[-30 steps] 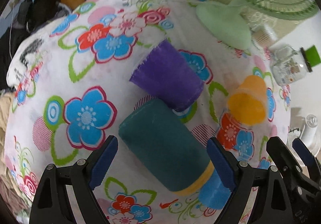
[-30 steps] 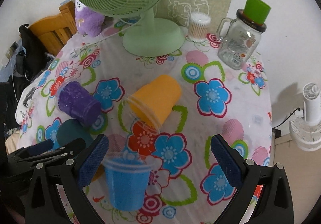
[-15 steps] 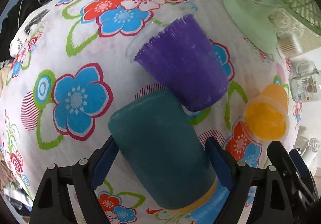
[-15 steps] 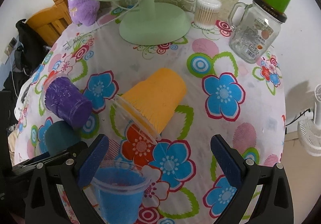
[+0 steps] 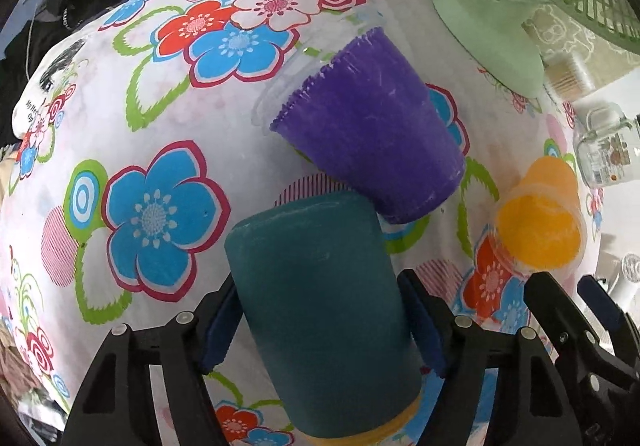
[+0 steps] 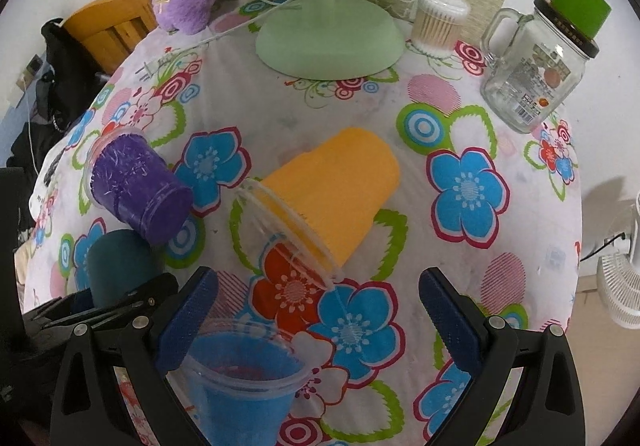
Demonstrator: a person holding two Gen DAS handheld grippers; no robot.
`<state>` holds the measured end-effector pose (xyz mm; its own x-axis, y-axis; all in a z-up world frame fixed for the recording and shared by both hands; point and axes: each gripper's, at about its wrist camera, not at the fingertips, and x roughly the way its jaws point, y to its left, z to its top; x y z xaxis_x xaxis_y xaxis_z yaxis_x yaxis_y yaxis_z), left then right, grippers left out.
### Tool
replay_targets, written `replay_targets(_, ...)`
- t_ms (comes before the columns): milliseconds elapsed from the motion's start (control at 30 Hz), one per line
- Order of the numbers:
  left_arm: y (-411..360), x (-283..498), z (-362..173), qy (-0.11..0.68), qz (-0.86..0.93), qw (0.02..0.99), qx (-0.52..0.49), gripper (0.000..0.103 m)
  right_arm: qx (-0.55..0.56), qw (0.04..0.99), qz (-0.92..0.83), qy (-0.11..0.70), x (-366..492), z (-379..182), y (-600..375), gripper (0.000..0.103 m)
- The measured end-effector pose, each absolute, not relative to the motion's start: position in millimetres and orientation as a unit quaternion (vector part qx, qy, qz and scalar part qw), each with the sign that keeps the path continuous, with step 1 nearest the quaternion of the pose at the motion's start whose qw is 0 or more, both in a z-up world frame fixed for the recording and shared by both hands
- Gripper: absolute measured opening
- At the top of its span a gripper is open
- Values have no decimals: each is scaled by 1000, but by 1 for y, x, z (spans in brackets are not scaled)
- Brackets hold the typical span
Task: Flip cup upside down
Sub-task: 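Close the left gripper around the body of the teal cup, then lift the teal cup off the table with the left gripper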
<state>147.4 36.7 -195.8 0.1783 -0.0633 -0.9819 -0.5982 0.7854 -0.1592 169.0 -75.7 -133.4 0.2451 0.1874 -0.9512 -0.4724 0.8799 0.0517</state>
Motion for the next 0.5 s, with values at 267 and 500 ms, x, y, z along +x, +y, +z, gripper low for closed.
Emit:
replay_targets(267, 57, 116, -186, 635, 147, 726, -219, 74, -130, 780, 219, 572, 155, -129, -68, 101)
replay_targets(500, 51, 89, -163, 642, 98, 743, -164, 73, -109, 778, 208, 582, 134, -124, -72, 101)
